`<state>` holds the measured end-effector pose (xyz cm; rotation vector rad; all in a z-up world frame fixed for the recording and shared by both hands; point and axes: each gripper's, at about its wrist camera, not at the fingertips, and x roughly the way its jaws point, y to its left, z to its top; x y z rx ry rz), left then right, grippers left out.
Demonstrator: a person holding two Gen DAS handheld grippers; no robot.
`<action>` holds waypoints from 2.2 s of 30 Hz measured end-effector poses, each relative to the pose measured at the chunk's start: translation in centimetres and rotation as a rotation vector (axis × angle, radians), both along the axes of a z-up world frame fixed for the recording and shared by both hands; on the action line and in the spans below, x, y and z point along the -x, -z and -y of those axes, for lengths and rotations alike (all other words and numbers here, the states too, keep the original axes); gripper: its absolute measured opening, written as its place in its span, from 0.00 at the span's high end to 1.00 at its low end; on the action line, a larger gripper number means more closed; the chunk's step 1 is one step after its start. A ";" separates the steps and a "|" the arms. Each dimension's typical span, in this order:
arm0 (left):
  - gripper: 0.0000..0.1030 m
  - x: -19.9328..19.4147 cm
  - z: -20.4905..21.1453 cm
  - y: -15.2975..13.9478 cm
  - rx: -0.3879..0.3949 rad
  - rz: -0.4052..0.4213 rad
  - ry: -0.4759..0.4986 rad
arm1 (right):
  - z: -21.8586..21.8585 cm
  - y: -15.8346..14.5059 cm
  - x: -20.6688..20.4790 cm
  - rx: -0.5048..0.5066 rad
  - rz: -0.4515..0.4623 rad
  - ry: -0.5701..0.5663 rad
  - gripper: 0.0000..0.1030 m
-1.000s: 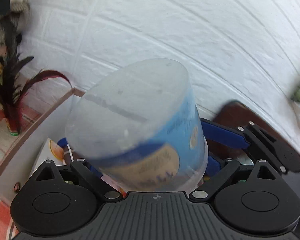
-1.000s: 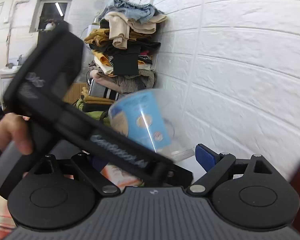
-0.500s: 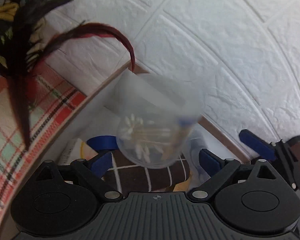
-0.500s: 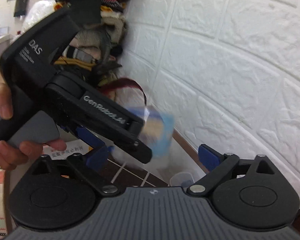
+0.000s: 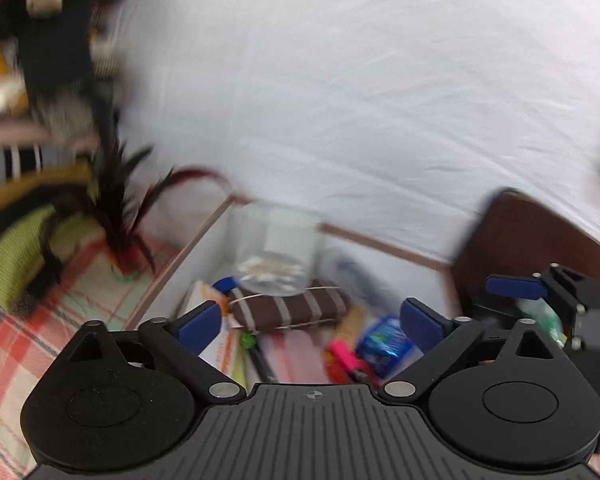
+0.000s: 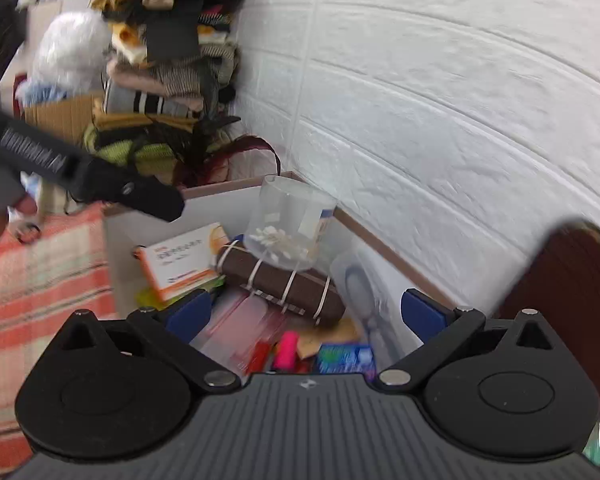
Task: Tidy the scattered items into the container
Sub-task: 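Carry the cotton-swab tub into the cardboard box and open the left tool, then bring both open tools back over the cluttered pile, then grasp the blue toothpaste tube with the left tool while the right grasps the black Permanent marker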
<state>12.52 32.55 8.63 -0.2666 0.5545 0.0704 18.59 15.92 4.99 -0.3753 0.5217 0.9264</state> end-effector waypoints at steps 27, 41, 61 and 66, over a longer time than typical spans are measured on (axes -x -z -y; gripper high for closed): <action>0.00 11.5 30.9 12.8 -0.059 -0.005 0.372 | 33.7 13.9 19.5 -0.206 -0.119 0.564 0.01; 0.11 2.4 26.2 17.3 -0.035 -0.193 0.115 | 34.7 16.7 13.1 -0.113 -0.170 0.581 0.01; 0.56 -0.1 22.4 18.0 -0.044 -0.252 -0.021 | 33.0 16.5 9.4 -0.068 -0.116 0.635 0.74; 0.61 2.2 23.0 18.0 -0.032 -0.260 0.029 | 32.5 16.2 12.1 -0.073 -0.147 0.608 0.83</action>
